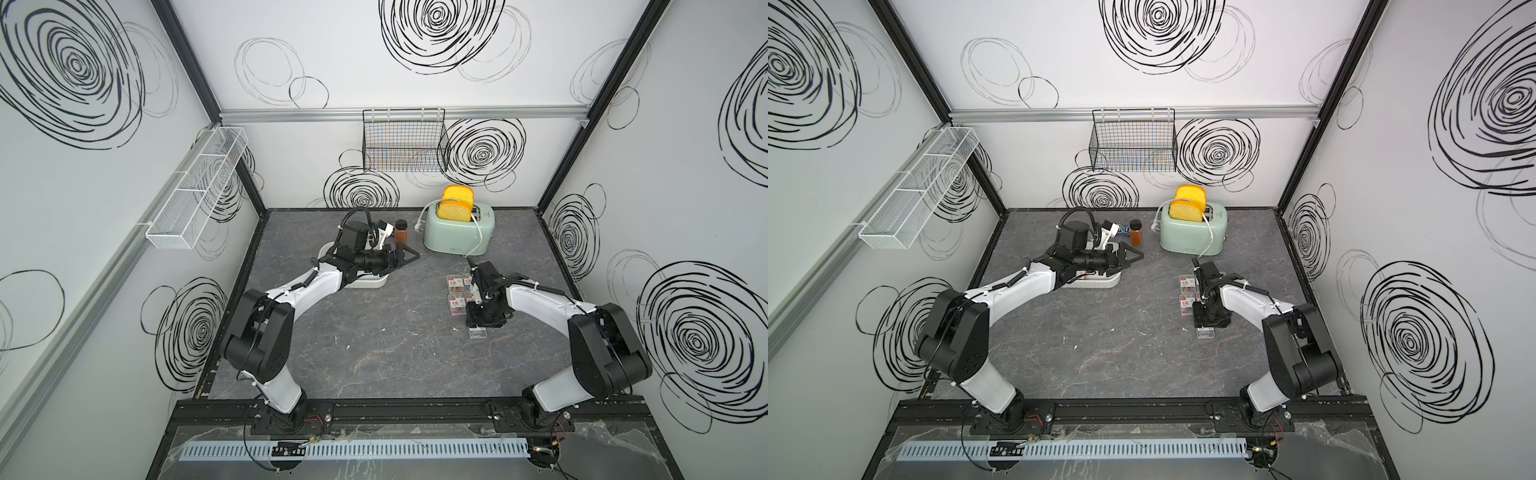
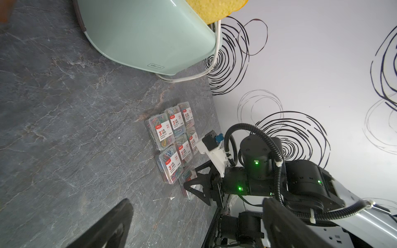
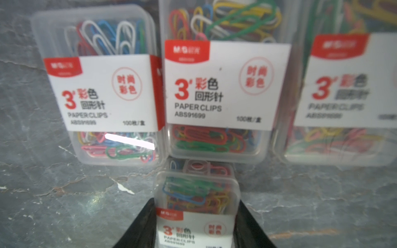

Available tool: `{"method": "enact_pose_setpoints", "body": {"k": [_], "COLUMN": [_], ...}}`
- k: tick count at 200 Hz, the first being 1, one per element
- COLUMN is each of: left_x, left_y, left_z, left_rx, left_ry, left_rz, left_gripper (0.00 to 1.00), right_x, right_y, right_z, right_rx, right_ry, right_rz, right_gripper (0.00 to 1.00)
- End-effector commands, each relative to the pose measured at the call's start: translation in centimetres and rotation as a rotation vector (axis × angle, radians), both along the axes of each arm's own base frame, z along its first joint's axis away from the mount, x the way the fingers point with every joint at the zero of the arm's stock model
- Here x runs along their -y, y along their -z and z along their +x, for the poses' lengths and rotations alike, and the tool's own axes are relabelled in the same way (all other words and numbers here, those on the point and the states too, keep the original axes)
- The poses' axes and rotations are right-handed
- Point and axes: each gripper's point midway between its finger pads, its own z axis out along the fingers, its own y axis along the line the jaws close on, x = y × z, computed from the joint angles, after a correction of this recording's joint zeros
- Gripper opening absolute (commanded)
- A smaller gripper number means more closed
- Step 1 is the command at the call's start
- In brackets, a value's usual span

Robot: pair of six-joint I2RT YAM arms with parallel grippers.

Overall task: Take the paper clips out of the storage box
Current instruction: Place the boxed paper clips at the center of the board.

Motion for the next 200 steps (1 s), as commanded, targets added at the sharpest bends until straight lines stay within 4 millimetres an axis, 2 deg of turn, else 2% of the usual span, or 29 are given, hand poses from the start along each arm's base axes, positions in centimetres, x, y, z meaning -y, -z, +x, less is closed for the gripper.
{"method": "enact_pose_setpoints", "body": {"k": [1,72,122,146,200], "left_x": [0.14,0.27,0.26,0.27,0.06], "left_y": [-1.2,-1.09,-0.95,-0.83,-0.68], "left_z": [0.58,0.43,0.46,0.5,0.77], "left_rx": [0.041,0.039,0.036,0.034,0.033], "left_ry": [0.006,0.01,0.009,0.009,-0.001], "left_rz": [-0.033,-0.034,-0.034,-0.033,-0.023], "left_gripper": [0.99,0.98,0.98,0.98,0.98], "right_x": [1.14,1.91,1.56,1.39,1.2], "right_y": [0.4,0.28,0.54,0.66,0.18], "right_z": [-0.3,0.0,-0.05,-0.03,0.26], "right_rx": [-0.024,-0.01,-0.018,-0.018,-0.002], "right_ry": [0.012,0.042,0.032,0.027,0.023], "right_rz": [-0.056,-0.079,-0.057,-0.05,-0.038], "right_gripper": [0.53,0.53,0.54,0.59,0.77]}}
